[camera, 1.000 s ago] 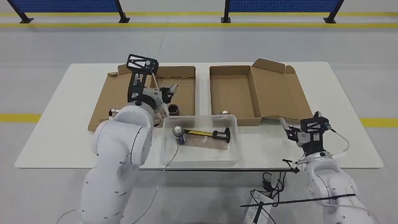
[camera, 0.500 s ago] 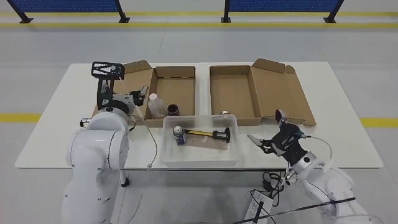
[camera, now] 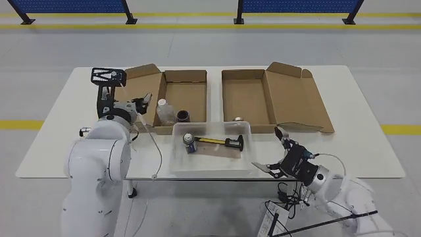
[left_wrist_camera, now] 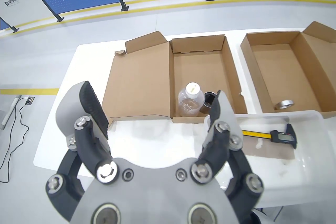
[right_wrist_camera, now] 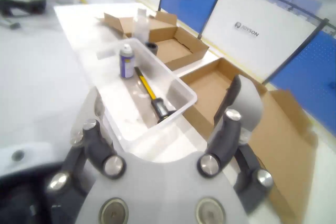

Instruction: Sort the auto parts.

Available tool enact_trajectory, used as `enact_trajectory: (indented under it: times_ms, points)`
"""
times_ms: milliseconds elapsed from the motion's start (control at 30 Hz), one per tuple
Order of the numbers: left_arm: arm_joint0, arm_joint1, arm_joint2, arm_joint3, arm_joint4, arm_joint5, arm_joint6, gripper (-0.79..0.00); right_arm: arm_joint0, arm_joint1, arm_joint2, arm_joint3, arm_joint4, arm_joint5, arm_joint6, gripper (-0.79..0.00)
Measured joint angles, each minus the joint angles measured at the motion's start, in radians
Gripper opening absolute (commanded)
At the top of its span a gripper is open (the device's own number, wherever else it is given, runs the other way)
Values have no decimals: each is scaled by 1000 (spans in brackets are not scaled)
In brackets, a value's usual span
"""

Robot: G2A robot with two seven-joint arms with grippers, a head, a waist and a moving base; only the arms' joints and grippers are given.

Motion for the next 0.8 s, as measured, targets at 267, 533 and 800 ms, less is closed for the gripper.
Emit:
enact_trajectory:
  times_ms: [267, 533, 800]
  points:
    - [0, 0, 0, 0, 0, 0, 0, 0, 17, -3, -22, 5, 95, -8, -21, 0]
    - [0, 0, 0, 0, 0, 0, 0, 0, 168, -22, -212, 167, 275, 1, 108, 0]
    - [0, 0, 0, 0, 0, 0, 0, 0, 410, -58, -412, 385, 367, 46, 235, 0]
